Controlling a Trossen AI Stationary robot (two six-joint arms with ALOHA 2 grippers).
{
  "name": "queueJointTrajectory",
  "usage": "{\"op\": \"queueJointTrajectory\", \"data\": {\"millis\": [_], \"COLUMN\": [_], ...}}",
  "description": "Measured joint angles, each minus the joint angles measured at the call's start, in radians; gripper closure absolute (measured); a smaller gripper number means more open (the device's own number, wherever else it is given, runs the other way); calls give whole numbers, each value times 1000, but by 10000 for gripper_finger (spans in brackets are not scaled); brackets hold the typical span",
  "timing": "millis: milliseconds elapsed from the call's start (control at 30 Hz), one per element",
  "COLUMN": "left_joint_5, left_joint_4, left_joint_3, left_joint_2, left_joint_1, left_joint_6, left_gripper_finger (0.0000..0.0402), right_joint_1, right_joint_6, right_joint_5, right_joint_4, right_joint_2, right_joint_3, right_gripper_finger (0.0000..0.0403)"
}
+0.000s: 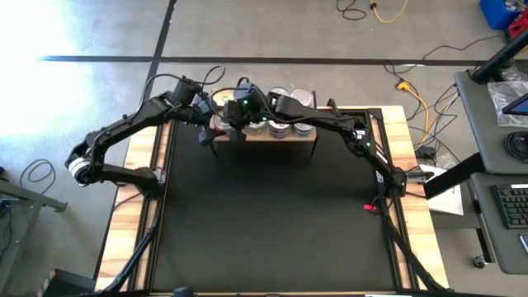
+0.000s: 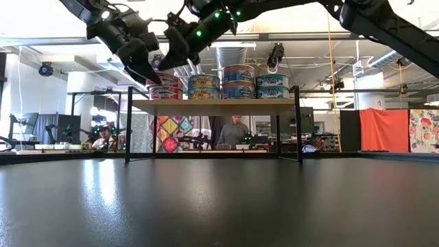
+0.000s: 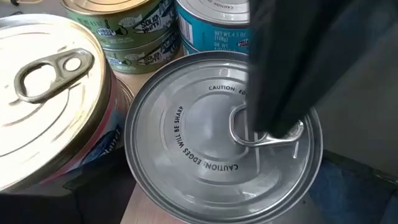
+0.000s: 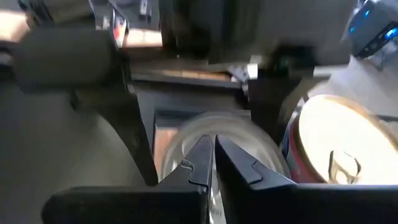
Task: Stack canned seafood by type on shelf
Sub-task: Stack the red tuna can on the red tuna can on the shelf
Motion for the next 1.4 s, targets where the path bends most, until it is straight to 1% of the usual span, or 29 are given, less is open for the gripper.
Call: {"op": "queueJointTrajectory", "data": {"millis": [100, 300, 567, 933, 1100, 1267, 1400], "left_joint_5": [-1, -5, -5, 27, 24, 6, 19], "left_joint_4": [0, 0, 6, 5, -52, -139, -175], "left_joint_3": [0, 0, 0, -2, 41, 105, 118], "left_joint_2": [0, 2, 3, 4, 7, 21, 40], "left_joint_1": [-5, -19, -24, -24, -24, -23, -24], "left_joint_6": [20, 60, 62, 47, -25, -37, -43], "left_gripper_finger": [6, 8, 8, 9, 7, 7, 7], "right_joint_1": [1, 2, 2, 2, 2, 2, 3], "right_joint_6": [10, -22, -29, -28, -27, -25, -12], "right_joint_5": [-1, -1, -1, -1, 1, -1, -1], "right_joint_4": [37, 56, 10, -64, -64, -64, -78], "right_joint_2": [-4, -3, 3, 3, 0, -2, -1], "right_joint_3": [2, 0, -3, -20, -29, -29, -31], "right_gripper_finger": [390, 390, 390, 390, 390, 390, 390]}}
